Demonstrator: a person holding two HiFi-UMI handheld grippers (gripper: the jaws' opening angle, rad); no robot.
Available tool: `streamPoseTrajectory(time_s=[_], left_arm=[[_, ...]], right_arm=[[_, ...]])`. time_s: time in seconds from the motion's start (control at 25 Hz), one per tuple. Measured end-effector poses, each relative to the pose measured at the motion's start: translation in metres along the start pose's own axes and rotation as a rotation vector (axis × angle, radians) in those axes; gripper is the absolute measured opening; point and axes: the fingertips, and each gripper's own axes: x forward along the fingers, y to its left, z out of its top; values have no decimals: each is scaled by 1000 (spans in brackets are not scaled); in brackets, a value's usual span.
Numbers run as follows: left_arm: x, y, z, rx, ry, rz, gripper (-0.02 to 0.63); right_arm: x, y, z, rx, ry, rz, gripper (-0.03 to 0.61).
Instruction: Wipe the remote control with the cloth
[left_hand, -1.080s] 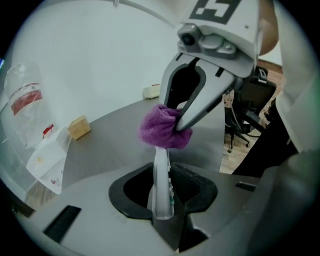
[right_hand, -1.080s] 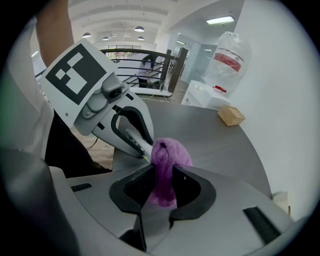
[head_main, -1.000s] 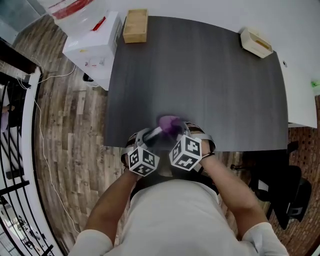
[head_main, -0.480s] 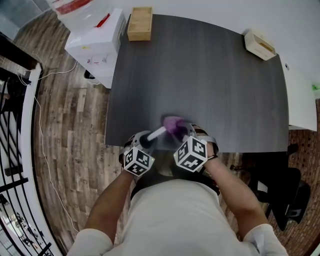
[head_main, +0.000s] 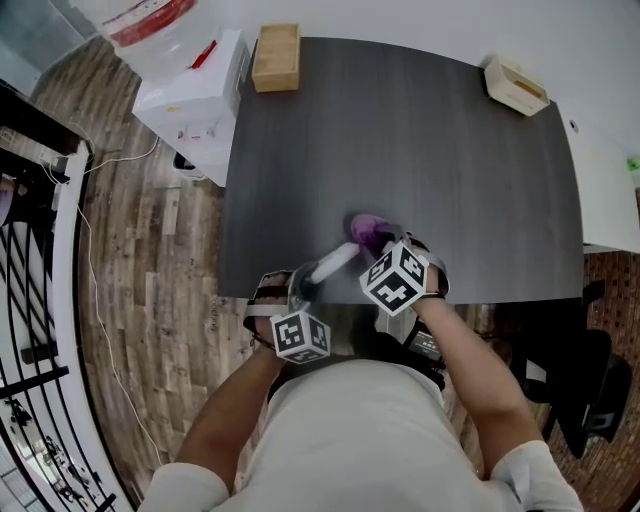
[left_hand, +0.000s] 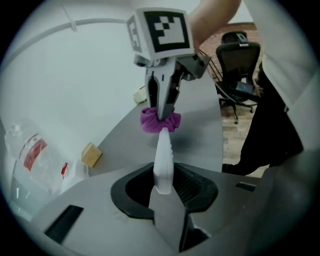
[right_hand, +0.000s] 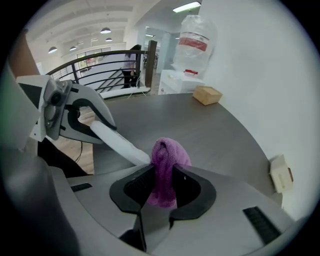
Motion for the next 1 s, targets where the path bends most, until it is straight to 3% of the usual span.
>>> streamPoseTrajectory(time_s=[0.16, 0.32, 0.44, 0.64, 0.84, 0.92, 1.0], left_arm=[[5, -8, 10, 46, 25, -27, 106], [6, -10, 15, 32, 37, -33, 104], [9, -10, 15, 18, 49, -32, 104], [12, -17, 13, 27, 63, -40, 104], [13, -19, 4, 13, 69, -44, 104], [14, -17, 2, 14, 71, -41, 106], [16, -17, 1, 18, 77, -38, 106]], right_arm=[[1, 25, 0, -3, 6, 12, 104], [-11, 41, 8, 59, -40, 6, 104], [-23, 59, 23, 81, -99, 57, 104], [-40, 81, 32, 245, -194, 245, 104], [-60, 101, 48, 523, -297, 583, 104], [-65, 100, 49, 577, -323, 630, 104], [-67, 90, 42, 597, -342, 600, 104]])
